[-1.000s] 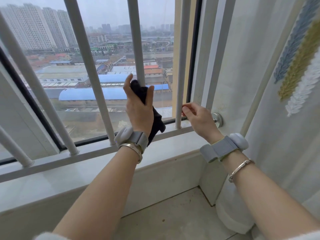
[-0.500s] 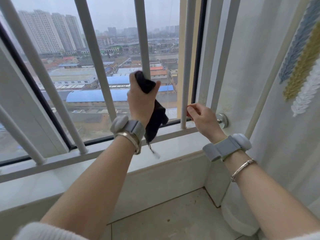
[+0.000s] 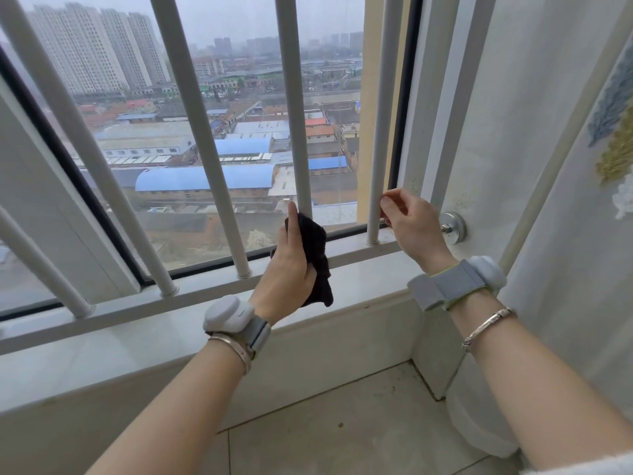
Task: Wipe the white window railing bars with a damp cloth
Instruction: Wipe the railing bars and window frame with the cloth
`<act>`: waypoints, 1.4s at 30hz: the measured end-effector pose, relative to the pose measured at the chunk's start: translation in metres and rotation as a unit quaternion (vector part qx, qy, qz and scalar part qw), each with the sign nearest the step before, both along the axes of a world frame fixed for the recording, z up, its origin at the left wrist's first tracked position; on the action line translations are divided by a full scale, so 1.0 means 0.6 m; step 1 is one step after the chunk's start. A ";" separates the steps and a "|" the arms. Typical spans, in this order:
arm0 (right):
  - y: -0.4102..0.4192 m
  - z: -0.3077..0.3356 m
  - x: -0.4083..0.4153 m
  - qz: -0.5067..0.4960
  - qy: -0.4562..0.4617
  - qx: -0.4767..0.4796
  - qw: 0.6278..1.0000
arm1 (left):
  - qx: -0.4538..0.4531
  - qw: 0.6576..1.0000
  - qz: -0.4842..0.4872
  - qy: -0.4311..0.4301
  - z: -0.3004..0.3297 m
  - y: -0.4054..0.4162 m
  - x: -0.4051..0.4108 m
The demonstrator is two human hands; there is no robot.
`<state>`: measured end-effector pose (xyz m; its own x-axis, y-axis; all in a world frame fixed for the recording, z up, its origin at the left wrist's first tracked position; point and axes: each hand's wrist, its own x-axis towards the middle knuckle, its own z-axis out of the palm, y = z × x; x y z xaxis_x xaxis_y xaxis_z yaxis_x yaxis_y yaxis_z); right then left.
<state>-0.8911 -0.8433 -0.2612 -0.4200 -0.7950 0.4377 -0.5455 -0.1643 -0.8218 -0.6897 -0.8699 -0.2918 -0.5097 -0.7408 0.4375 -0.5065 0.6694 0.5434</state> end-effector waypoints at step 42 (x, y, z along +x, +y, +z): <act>0.033 0.132 -0.099 -0.108 0.058 -0.124 0.985 | -0.010 0.944 0.108 0.310 0.237 -0.035 -0.251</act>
